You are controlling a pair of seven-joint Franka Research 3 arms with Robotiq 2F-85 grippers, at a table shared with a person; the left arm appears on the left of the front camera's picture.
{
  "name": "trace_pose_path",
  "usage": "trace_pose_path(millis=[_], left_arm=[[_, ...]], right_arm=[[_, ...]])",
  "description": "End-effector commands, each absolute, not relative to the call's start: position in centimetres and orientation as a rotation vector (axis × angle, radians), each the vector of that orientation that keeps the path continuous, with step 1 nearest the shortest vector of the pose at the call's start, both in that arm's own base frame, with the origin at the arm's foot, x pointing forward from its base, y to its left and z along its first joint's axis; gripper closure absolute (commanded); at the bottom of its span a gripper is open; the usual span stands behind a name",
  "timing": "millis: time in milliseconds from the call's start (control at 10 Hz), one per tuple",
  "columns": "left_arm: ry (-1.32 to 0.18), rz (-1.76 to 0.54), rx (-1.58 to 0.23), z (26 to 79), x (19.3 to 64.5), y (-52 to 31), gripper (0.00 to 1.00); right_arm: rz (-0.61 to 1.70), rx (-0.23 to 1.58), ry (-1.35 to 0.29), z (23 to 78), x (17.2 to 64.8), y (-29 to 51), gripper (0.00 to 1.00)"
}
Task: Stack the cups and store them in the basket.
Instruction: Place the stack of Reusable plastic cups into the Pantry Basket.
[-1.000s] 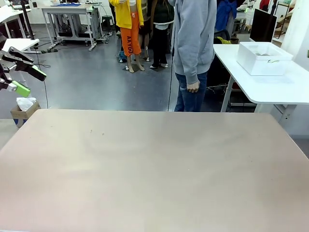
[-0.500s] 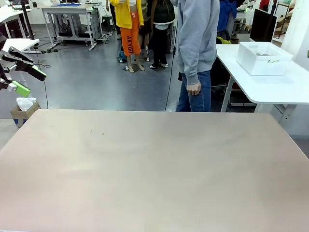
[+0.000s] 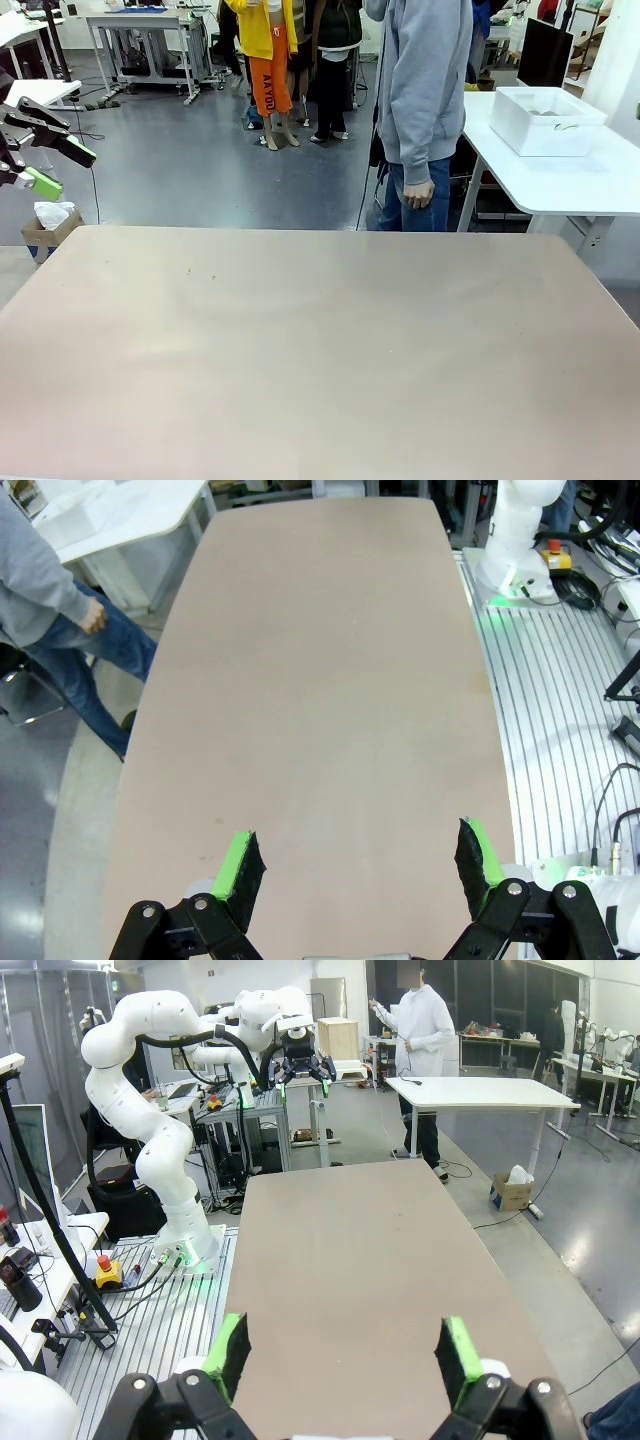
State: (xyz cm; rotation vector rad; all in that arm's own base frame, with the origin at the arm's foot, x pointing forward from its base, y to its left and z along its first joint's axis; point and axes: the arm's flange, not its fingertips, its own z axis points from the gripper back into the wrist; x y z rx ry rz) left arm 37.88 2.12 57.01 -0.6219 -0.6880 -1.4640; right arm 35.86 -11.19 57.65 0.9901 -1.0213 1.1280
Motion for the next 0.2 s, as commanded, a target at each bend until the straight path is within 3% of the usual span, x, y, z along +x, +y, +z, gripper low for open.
trace_pose_path(millis=[0,100], left_arm=[[-0.665,-1.461,-0.614,57.22,37.84,2.17,0.0],[-0.665,-1.461,-0.614,57.22,37.84,2.17,0.0]], right_arm=[[1.124,1.002,-1.031,57.95,35.85,-11.18,0.0],[1.124,1.002,-1.031,57.95,35.85,-11.18,0.0]])
